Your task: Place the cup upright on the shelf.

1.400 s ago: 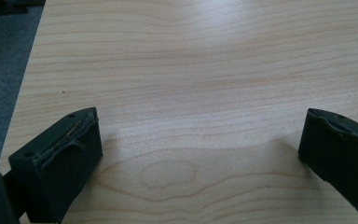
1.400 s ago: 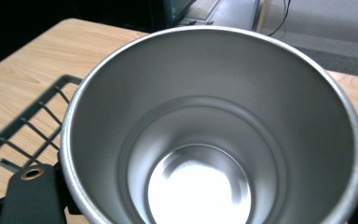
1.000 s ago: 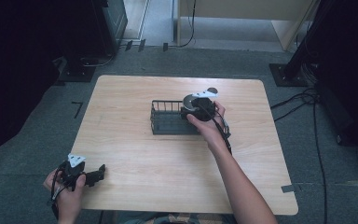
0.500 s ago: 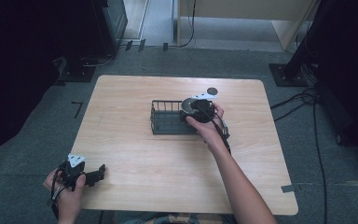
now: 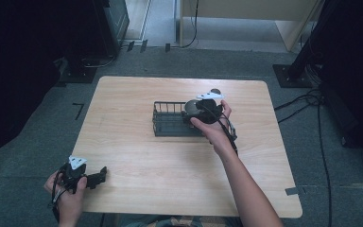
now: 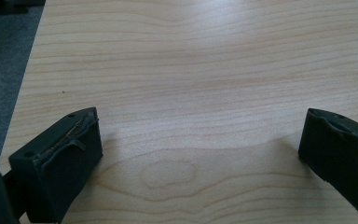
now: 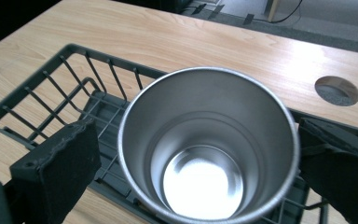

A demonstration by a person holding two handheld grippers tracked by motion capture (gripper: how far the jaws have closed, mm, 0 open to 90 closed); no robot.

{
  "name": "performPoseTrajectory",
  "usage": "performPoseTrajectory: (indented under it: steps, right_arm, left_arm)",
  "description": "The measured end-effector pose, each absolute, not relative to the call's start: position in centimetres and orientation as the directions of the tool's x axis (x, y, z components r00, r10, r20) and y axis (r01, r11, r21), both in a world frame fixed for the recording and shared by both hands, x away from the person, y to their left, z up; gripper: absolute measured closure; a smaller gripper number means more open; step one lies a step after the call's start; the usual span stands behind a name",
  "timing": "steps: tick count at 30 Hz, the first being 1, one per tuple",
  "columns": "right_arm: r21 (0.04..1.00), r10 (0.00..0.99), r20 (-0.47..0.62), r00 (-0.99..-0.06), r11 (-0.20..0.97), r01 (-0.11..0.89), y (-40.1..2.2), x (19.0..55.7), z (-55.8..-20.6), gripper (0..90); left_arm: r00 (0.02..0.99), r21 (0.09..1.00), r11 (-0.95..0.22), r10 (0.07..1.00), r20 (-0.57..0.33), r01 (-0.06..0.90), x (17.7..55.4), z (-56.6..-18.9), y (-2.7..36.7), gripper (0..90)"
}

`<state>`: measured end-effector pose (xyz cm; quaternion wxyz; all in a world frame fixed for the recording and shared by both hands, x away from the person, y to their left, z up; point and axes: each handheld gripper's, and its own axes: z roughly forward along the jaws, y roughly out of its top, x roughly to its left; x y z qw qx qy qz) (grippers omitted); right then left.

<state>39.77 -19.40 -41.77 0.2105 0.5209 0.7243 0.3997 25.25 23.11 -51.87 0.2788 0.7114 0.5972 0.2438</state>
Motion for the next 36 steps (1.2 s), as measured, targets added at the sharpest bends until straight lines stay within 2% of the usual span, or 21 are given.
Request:
performPoseTrajectory:
  steps: [19, 36]
  right_arm:
    - [0.832, 0.933, 0.089, -0.349, 0.123, 0.541, -23.7, 35.5, -39.7, 0.7]
    - [0.835, 0.947, 0.085, -0.311, 0.102, 0.540, -27.5, 32.4, -40.1, 0.7]
  left_arm:
    - [0.168, 0.688, -0.131, 0.986, 0.014, 0.714, 25.2, -51.9, 23.1, 0.0]
    - [0.168, 0.689, -0.131, 0.986, 0.014, 0.713, 25.2, -51.9, 23.1, 0.0]
